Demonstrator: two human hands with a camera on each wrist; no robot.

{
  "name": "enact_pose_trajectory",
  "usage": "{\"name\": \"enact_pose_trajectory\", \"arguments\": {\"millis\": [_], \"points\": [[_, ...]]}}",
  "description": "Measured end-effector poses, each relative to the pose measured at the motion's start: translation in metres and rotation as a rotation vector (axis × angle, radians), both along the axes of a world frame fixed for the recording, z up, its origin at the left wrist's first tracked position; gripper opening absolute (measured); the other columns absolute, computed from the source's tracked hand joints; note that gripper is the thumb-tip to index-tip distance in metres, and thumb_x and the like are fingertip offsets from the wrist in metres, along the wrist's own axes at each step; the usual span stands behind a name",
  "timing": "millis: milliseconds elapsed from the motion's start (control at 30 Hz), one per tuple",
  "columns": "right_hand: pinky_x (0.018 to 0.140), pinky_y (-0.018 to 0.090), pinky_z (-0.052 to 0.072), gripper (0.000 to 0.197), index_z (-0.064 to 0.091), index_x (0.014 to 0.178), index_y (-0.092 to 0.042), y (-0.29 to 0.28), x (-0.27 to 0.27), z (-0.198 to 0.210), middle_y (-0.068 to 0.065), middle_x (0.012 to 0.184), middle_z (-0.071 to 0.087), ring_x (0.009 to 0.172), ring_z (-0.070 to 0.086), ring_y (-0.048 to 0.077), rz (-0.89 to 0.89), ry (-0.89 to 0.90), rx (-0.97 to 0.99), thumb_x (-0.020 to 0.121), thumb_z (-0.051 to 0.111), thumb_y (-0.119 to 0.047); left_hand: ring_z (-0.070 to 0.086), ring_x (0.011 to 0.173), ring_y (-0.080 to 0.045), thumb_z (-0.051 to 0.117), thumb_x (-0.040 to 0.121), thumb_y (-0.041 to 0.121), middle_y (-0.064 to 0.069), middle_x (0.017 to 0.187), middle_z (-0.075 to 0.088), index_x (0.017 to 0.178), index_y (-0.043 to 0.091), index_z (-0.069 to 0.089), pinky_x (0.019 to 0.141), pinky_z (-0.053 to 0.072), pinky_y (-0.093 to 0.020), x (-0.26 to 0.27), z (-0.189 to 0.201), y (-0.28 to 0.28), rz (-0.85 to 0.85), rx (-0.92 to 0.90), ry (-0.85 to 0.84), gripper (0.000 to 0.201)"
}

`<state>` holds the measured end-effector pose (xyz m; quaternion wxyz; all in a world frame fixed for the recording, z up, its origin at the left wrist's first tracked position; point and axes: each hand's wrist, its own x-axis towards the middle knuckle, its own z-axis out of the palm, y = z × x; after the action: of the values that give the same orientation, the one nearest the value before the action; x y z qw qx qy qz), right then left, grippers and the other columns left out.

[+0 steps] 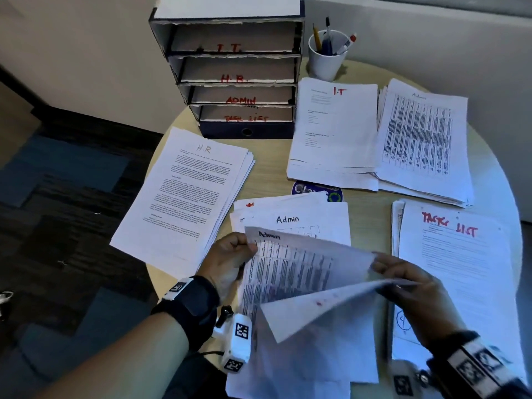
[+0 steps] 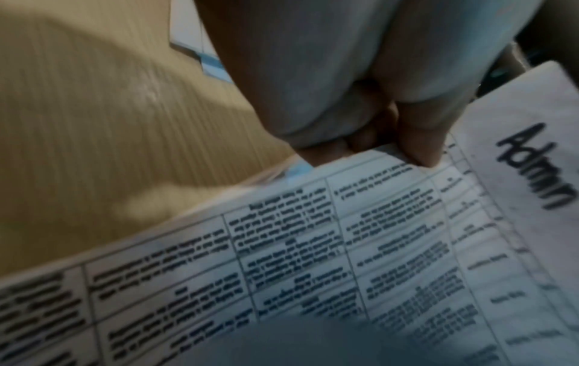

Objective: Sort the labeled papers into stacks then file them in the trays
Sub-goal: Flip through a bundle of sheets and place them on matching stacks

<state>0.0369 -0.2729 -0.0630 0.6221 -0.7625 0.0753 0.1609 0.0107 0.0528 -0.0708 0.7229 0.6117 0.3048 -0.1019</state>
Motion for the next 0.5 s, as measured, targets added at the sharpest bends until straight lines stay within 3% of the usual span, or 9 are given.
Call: {"name": "enact_pose_trajectory", "arguments": {"millis": [67,100,167,200,267,333,400,500], "points": [[0.063,0.010,0.049,0.015,0.065,0.072,-0.002,0.015,0.000,-0.009,-0.021,0.080,0.071,0.072,0.065,-0.003,-0.026,-0.024,-0.134,0.073,0.077,0.008,0.046,0.047,-0.010,0.057,0.092,-0.008,0.001,0.057,0.056,0.069,0.017,0.066,0.043,0.036,-0.017,-0.004,0.003,-0.006,-0.029,-0.122,0.012,0.034],[0.056,0.012,0.045,0.019,0.063,0.069,-0.008,0.020,0.000,-0.015,-0.017,0.063,0.064,0.061,0.059,0.000,-0.038,-0.045,-0.214,0.074,0.079,0.001,0.050,0.051,-0.012,0.057,0.091,-0.008,-0.003,0.063,0.061,0.074,0.015,0.069,0.046,0.040,-0.019,-0.004,0.004,-0.008,-0.049,-0.159,0.041,0.030],[0.057,0.020,0.044,0.023,0.060,0.068,-0.015,0.024,0.002,-0.026,-0.009,0.056,0.060,0.056,0.055,0.005,-0.111,-0.059,-0.289,0.074,0.080,-0.006,0.059,0.063,-0.018,0.055,0.090,-0.009,-0.010,0.079,0.068,0.088,0.007,0.071,0.056,0.049,-0.024,0.001,0.003,-0.007,-0.108,-0.134,0.115,0.023],[0.063,0.026,0.050,0.020,0.062,0.076,-0.016,0.023,0.003,-0.030,-0.007,0.064,0.067,0.064,0.062,0.010,-0.136,-0.039,-0.245,0.074,0.080,-0.007,0.061,0.073,-0.019,0.051,0.091,-0.011,-0.010,0.088,0.068,0.094,0.003,0.070,0.064,0.051,-0.026,0.005,0.000,-0.004,-0.159,-0.009,0.133,0.023],[0.077,0.043,0.057,0.033,0.065,0.100,-0.026,0.016,0.003,-0.033,-0.004,0.089,0.076,0.086,0.072,0.021,-0.160,0.038,-0.146,0.076,0.077,-0.007,0.059,0.096,-0.016,0.048,0.092,-0.005,0.000,0.106,0.065,0.103,0.010,0.070,0.084,0.047,-0.024,0.019,-0.002,0.004,-0.325,0.478,0.071,0.028],[0.079,0.047,0.057,0.036,0.068,0.103,-0.031,0.011,0.001,-0.029,-0.002,0.096,0.076,0.089,0.072,0.023,-0.134,0.023,-0.207,0.079,0.075,-0.006,0.051,0.114,-0.015,0.056,0.092,0.008,0.003,0.123,0.060,0.118,0.016,0.068,0.096,0.039,-0.023,0.037,0.000,0.011,-0.518,0.905,-0.056,0.030],[0.071,0.038,0.059,0.029,0.073,0.086,-0.032,0.005,-0.002,-0.024,-0.002,0.085,0.076,0.077,0.070,0.019,-0.104,-0.013,-0.262,0.080,0.072,-0.003,0.042,0.126,-0.024,0.065,0.088,0.028,0.001,0.137,0.051,0.129,0.019,0.058,0.102,0.039,-0.034,0.055,0.000,0.015,-0.740,1.136,-0.048,0.043],[0.052,0.014,0.047,0.043,0.074,0.078,-0.032,0.003,-0.008,-0.015,-0.011,0.073,0.073,0.059,0.062,0.003,-0.061,-0.055,-0.253,0.077,0.068,0.011,0.038,0.129,-0.030,0.070,0.079,0.052,-0.001,0.141,0.042,0.129,0.026,0.046,0.098,0.038,-0.048,0.076,-0.004,0.010,-0.999,1.316,0.116,0.061]]}}
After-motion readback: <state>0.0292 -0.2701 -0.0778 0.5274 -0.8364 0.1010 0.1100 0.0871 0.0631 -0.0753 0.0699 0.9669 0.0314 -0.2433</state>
